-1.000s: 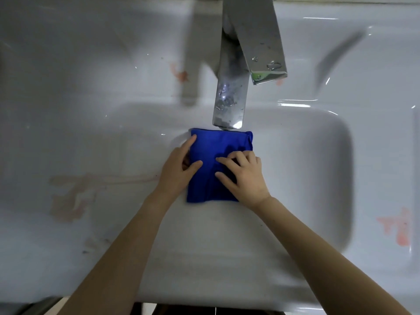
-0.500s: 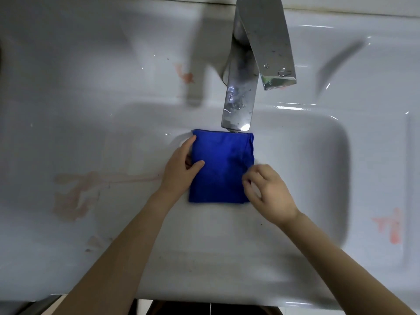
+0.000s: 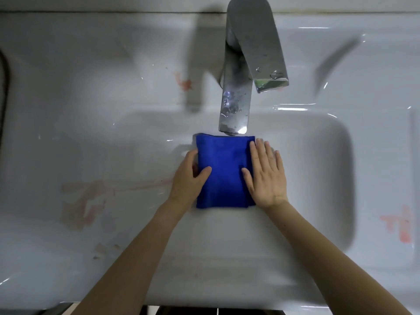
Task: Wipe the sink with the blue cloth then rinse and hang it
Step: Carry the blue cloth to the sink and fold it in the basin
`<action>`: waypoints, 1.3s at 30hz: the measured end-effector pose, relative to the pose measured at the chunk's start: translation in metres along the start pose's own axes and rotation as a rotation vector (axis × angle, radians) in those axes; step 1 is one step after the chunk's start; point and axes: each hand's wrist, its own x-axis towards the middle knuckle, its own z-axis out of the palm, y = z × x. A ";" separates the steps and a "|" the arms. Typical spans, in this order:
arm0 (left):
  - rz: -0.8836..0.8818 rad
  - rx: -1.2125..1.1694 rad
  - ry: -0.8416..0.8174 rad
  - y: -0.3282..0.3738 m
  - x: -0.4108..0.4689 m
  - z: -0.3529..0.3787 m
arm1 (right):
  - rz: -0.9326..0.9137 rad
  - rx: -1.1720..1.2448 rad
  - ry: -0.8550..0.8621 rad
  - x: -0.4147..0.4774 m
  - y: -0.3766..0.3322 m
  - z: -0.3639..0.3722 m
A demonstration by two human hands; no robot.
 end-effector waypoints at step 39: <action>0.198 1.047 0.022 -0.030 -0.014 -0.032 | 0.495 0.098 -0.089 0.013 -0.065 -0.016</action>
